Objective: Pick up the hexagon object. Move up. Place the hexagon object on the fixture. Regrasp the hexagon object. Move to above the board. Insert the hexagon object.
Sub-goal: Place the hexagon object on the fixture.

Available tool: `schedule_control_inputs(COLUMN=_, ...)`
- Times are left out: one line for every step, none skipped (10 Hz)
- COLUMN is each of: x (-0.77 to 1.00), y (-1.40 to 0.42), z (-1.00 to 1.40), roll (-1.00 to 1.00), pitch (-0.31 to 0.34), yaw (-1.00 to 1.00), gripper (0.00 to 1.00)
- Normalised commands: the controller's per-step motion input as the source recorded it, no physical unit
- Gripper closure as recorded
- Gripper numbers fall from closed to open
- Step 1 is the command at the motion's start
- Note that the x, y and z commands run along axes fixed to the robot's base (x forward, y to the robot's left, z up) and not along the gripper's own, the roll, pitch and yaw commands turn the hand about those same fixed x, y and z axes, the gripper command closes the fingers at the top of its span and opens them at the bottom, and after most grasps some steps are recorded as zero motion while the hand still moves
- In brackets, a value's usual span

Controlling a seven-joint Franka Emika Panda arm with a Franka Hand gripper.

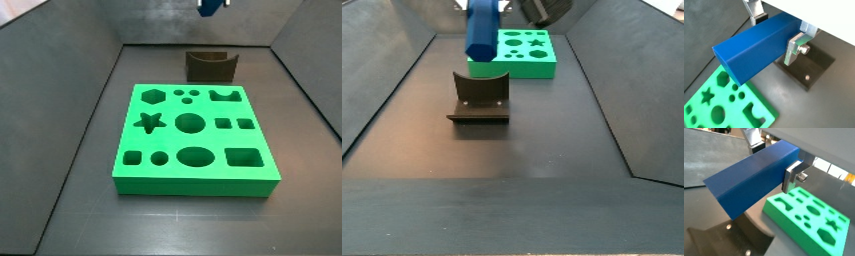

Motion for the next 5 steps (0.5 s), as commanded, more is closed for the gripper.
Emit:
schedule_control_inputs(x=0.13, y=0.05, z=-0.01, roll=-0.41, pitch=0.052, yaw=-0.10, gripper=1.00)
schedule_control_inputs(x=0.05, y=0.03, z=0.00, roll=-0.27, pitch=0.033, yaw=-0.09, gripper=1.00)
schedule_control_inputs(x=0.03, y=0.02, z=0.01, roll=-0.21, pitch=0.010, yaw=-0.08, gripper=1.00)
schedule_control_inputs(x=0.11, y=0.13, z=-1.00, roll=-1.00, pitch=0.288, yaw=-0.15, gripper=1.00)
schedule_control_inputs(x=0.12, y=0.14, z=-1.00, roll=-1.00, pitch=0.282, yaw=-0.16, gripper=1.00)
